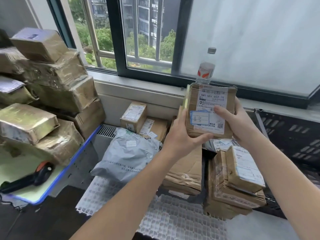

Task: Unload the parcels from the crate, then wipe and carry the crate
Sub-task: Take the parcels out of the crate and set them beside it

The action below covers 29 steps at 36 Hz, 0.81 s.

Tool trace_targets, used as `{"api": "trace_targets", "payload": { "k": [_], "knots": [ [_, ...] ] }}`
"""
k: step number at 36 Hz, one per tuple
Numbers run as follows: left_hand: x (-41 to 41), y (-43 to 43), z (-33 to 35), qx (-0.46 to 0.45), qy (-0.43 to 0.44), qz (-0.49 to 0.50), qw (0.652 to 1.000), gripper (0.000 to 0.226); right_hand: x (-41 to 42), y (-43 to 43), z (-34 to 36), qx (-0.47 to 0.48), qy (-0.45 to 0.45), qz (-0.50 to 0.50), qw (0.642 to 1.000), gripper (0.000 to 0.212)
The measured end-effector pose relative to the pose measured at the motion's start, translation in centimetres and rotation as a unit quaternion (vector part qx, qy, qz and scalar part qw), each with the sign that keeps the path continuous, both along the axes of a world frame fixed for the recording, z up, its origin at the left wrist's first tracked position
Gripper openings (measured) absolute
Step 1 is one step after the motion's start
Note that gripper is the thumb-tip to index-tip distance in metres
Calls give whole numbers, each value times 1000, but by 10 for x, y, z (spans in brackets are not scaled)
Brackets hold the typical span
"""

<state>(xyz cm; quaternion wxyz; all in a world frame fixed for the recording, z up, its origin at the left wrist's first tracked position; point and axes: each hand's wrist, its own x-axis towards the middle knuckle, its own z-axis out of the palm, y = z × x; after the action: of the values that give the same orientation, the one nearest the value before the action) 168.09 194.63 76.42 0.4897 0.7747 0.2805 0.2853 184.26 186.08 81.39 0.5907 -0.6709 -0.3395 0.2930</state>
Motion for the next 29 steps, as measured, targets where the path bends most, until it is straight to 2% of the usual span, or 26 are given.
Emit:
{"api": "trace_targets", "payload": {
  "k": [4, 8, 14, 17, 18, 21, 25, 29],
  "knots": [
    [-7, 4, -2, -15, 2, 8, 1000, 94, -5, 7, -1, -27, -32, 20, 999, 81],
    [-26, 13, -2, -18, 5, 27, 999, 85, -16, 23, -3, -51, -65, 35, 996, 94],
    [-70, 33, -3, -64, -2, 75, 995, 74, -56, 55, -12, -66, -103, 87, 989, 65],
    [-85, 49, -7, -82, 6, 82, 993, 59, -76, 73, -25, -99, -75, 87, 988, 56],
    [-88, 56, -9, -82, 14, 85, 993, 59, -82, 79, -29, -121, -71, 93, 986, 59],
    [-94, 80, -16, -95, 35, 90, 991, 62, -97, 99, -45, -170, -65, 88, 979, 79],
    [-91, 117, -21, -86, 93, 78, 989, 76, -96, 135, -59, -181, -43, 40, 982, 71],
    [-76, 159, -30, -16, 173, 76, 982, 78, -92, 173, -73, -238, 12, -27, 971, 74]
  ]
}}
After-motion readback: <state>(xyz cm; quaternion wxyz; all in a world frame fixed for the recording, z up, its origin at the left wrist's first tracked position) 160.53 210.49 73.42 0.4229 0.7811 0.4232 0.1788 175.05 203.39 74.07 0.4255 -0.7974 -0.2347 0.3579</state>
